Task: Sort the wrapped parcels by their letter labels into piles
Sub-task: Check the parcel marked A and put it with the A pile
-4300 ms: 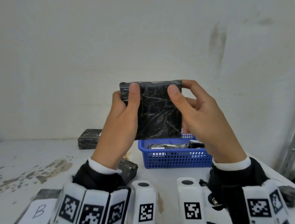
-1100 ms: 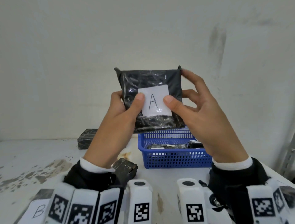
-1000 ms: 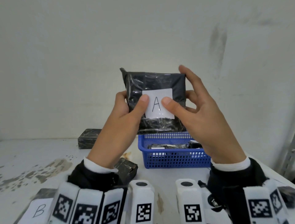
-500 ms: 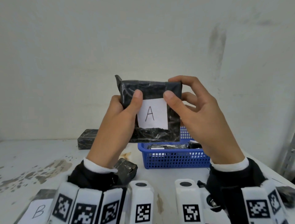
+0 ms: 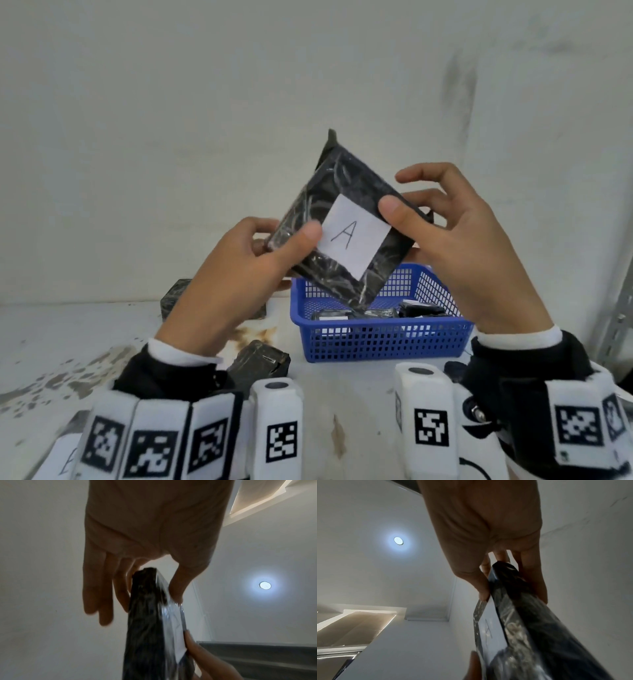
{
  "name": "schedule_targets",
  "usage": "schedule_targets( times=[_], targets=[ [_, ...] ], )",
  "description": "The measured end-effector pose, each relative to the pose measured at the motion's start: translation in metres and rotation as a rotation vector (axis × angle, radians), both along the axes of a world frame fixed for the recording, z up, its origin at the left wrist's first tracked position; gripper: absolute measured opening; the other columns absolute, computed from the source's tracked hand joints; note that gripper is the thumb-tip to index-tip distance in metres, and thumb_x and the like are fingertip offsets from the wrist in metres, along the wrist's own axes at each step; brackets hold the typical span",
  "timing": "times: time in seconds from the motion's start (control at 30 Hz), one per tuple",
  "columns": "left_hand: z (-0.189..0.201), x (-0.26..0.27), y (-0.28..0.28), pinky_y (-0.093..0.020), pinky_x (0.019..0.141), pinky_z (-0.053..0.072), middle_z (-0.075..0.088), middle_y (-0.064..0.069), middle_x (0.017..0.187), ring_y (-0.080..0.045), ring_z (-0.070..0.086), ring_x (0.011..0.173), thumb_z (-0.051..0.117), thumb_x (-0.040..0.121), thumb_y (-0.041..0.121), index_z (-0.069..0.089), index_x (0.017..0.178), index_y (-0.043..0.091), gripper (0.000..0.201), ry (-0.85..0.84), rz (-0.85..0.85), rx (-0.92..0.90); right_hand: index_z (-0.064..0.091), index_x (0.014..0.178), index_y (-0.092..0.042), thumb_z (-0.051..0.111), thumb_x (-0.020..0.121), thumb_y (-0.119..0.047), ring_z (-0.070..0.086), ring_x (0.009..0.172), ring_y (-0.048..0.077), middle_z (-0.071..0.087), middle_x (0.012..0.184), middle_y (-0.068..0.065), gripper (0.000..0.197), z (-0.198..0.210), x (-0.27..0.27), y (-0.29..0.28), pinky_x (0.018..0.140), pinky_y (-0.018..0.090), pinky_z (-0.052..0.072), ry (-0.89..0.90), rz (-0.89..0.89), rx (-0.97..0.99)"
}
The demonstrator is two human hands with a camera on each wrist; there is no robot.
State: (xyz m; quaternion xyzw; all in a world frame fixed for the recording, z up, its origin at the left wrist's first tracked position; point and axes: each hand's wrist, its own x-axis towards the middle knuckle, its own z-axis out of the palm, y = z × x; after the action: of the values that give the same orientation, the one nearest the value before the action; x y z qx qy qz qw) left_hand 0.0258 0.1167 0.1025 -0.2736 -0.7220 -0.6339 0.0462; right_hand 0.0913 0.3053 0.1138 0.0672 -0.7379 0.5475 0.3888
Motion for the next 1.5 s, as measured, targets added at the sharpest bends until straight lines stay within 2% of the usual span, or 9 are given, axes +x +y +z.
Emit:
schedule_targets(
  times=[0.17, 0.33, 0.43, 0.63, 0.77, 1.1, 1.2, 1.33, 1.5],
  targets=[
    [0.000, -0.001, -0.005, -0.032, 0.064, 0.059, 0.070, -0.015, 0.099, -0.016, 0.071, 0.070, 0.069, 0.081, 0.027, 0.061, 0.106, 0.018, 0.028, 0.005, -0.083, 0.054, 0.068, 0.107, -0.036, 0.066, 0.076, -0.055, 0.074, 0.073, 0.015, 0.075, 0.080, -0.001, 0.037, 0.002, 0.003, -0.002, 0.066, 0.025, 0.059, -0.150, 0.001, 0.192],
    [0.000, -0.002, -0.008, -0.051, 0.081, 0.059, 0.069, 0.001, 0.089, -0.021, 0.072, 0.072, 0.072, 0.081, 0.019, 0.065, 0.095, 0.033, 0.021, 0.145, -0.029, 0.083, 0.071, 0.102, -0.041, 0.058, 0.076, -0.065, 0.061, 0.067, -0.002, 0.074, 0.085, -0.018, 0.038, 0.003, 0.003, -0.002, 0.062, 0.004, 0.041, -0.159, -0.073, 0.293],
    [0.000, -0.002, -0.007, -0.056, 0.081, 0.057, 0.069, 0.013, 0.086, -0.026, 0.072, 0.081, 0.073, 0.081, 0.017, 0.066, 0.094, 0.038, 0.026, 0.204, -0.015, 0.072, 0.071, 0.107, -0.041, 0.056, 0.072, -0.067, 0.050, 0.064, 0.011, 0.073, 0.091, -0.020, 0.046, 0.002, 0.003, -0.001, 0.062, 0.011, 0.040, -0.118, -0.088, 0.285],
    [-0.002, -0.002, -0.001, -0.046, 0.083, 0.059, 0.069, 0.018, 0.098, -0.016, 0.072, 0.087, 0.072, 0.084, 0.017, 0.062, 0.107, 0.042, 0.035, 0.288, 0.033, 0.110, 0.063, 0.115, -0.031, 0.060, 0.082, -0.057, 0.073, 0.063, 0.026, 0.074, 0.104, -0.006, 0.041, 0.001, 0.003, -0.006, 0.058, 0.031, 0.057, -0.176, 0.063, 0.179],
    [-0.002, 0.001, 0.004, -0.045, 0.097, 0.051, 0.067, 0.017, 0.116, -0.013, 0.066, 0.106, 0.070, 0.076, 0.055, 0.054, 0.120, 0.035, 0.051, 0.211, 0.051, 0.160, 0.065, 0.113, -0.030, 0.061, 0.095, -0.039, 0.074, 0.066, 0.031, 0.074, 0.103, 0.001, 0.021, 0.000, 0.000, -0.009, 0.072, 0.039, 0.063, -0.166, 0.090, 0.086],
    [0.002, -0.001, 0.000, -0.056, 0.100, 0.046, 0.069, 0.004, 0.095, -0.015, 0.061, 0.091, 0.051, 0.087, 0.046, 0.065, 0.101, 0.039, 0.020, 0.190, -0.009, 0.192, 0.068, 0.101, -0.025, 0.068, 0.077, -0.050, 0.074, 0.069, 0.026, 0.072, 0.097, -0.002, 0.035, -0.001, -0.002, -0.015, 0.078, 0.043, 0.063, -0.097, 0.066, 0.154],
    [-0.001, 0.000, 0.002, -0.041, 0.096, 0.050, 0.067, 0.022, 0.088, -0.003, 0.063, 0.090, 0.057, 0.088, 0.049, 0.058, 0.111, 0.037, 0.026, 0.196, -0.019, 0.165, 0.069, 0.102, -0.031, 0.069, 0.071, -0.057, 0.074, 0.072, 0.025, 0.073, 0.097, -0.004, 0.041, -0.001, -0.001, -0.015, 0.083, 0.048, 0.061, -0.083, 0.061, 0.180],
    [-0.003, 0.002, 0.009, -0.008, 0.070, 0.043, 0.062, 0.034, 0.073, 0.013, 0.058, 0.070, 0.056, 0.092, 0.040, 0.045, 0.118, 0.030, 0.030, 0.243, -0.023, 0.117, 0.070, 0.100, -0.034, 0.074, 0.074, -0.053, 0.073, 0.075, 0.029, 0.074, 0.089, -0.002, 0.032, -0.003, -0.002, -0.015, 0.082, 0.051, 0.059, -0.077, 0.049, 0.218],
    [-0.003, 0.004, 0.010, -0.003, 0.062, 0.040, 0.061, 0.032, 0.067, 0.013, 0.057, 0.066, 0.056, 0.090, 0.039, 0.044, 0.114, 0.025, 0.030, 0.256, -0.001, 0.133, 0.071, 0.100, -0.035, 0.069, 0.071, -0.058, 0.073, 0.074, 0.027, 0.074, 0.091, -0.005, 0.037, -0.004, -0.004, -0.018, 0.080, 0.049, 0.060, -0.046, 0.032, 0.226]
  ],
)
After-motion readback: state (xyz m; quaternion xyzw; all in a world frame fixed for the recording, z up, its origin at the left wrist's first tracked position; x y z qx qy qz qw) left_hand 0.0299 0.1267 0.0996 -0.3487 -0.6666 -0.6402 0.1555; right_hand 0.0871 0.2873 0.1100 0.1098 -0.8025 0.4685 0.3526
